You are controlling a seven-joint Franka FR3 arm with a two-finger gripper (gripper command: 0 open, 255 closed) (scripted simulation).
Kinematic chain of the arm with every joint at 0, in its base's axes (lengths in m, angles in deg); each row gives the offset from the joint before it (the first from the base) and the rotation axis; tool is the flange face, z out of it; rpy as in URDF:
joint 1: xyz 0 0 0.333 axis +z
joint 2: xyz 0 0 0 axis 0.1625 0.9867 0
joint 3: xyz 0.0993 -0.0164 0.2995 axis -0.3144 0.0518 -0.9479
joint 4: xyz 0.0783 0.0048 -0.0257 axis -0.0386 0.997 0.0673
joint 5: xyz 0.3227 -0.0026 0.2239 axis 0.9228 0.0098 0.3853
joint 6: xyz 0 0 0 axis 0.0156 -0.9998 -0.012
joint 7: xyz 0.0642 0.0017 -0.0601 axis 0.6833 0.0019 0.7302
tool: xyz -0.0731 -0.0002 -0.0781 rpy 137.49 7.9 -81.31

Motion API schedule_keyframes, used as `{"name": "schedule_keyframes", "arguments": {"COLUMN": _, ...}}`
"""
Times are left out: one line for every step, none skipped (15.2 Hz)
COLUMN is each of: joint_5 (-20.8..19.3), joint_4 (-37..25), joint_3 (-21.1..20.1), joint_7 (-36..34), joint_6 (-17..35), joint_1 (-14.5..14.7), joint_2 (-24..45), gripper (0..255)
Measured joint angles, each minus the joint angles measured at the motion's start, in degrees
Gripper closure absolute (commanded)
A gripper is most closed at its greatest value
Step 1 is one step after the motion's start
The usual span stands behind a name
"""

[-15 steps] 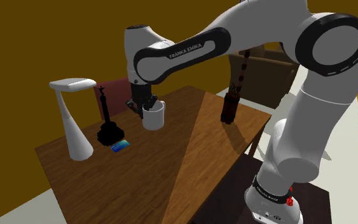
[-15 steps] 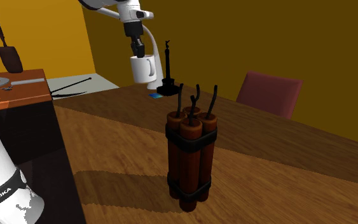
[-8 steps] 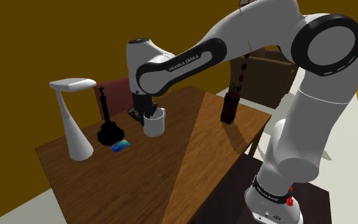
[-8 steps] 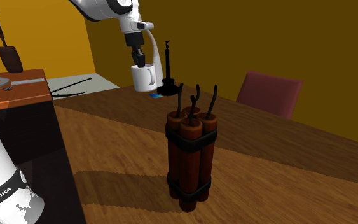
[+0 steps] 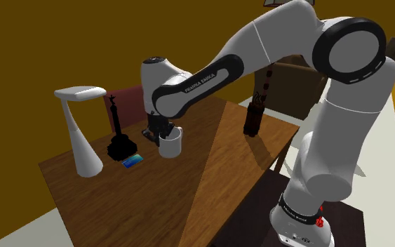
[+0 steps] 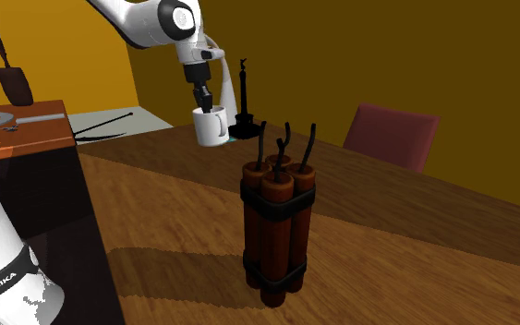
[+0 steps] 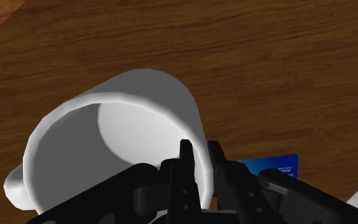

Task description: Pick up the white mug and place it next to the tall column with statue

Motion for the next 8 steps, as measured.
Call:
{"name": "schedule_keyframes", "arguments": {"joint_5": -0.15, "joint_4": 0.3, "joint_3": 0.02, "joint_7": -0.12, "joint_6": 0.81, "joint_1": -0.01, "joint_2": 0.53, "gripper": 255}}
{"name": "schedule_keyframes", "arguments": {"joint_5": -0.27, "joint_4": 0.8, "joint_3": 0.05, "joint_7": -0.22, "joint_6": 1.64, "joint_1": -0.03, "joint_2": 0.87, "gripper": 255}}
{"name": "schedule_keyframes", "arguments": {"joint_5": -0.4, "joint_4": 1.14, "joint_3": 0.05, "joint_7": -0.37, "joint_6": 2.37, "joint_1": -0.03, "joint_2": 1.27, "gripper": 255}}
{"name": "schedule_keyframes", "arguments": {"joint_5": -0.51, "joint_4": 1.63, "joint_3": 0.1, "joint_7": -0.43, "joint_6": 3.15, "joint_1": -0.06, "joint_2": 1.55, "gripper": 255}}
{"name": "schedule_keyframes", "arguments": {"joint_5": -0.67, "joint_4": 1.85, "joint_3": 0.09, "joint_7": -0.63, "joint_6": 3.86, "joint_1": -0.04, "joint_2": 2.06, "gripper": 255}}
{"name": "schedule_keyframes", "arguments": {"joint_5": -0.78, "joint_4": 2.14, "joint_3": 0.11, "joint_7": -0.73, "joint_6": 4.48, "joint_1": -0.04, "joint_2": 2.39, "gripper": 255}}
{"name": "schedule_keyframes", "arguments": {"joint_5": -0.93, "joint_4": 2.38, "joint_3": 0.15, "joint_7": -0.81, "joint_6": 5.15, "joint_1": -0.06, "joint_2": 2.82, "gripper": 255}}
{"name": "schedule_keyframes", "arguments": {"joint_5": -0.99, "joint_4": 2.62, "joint_3": 0.15, "joint_7": -0.89, "joint_6": 5.5, "joint_1": -0.06, "joint_2": 2.94, "gripper": 255}}
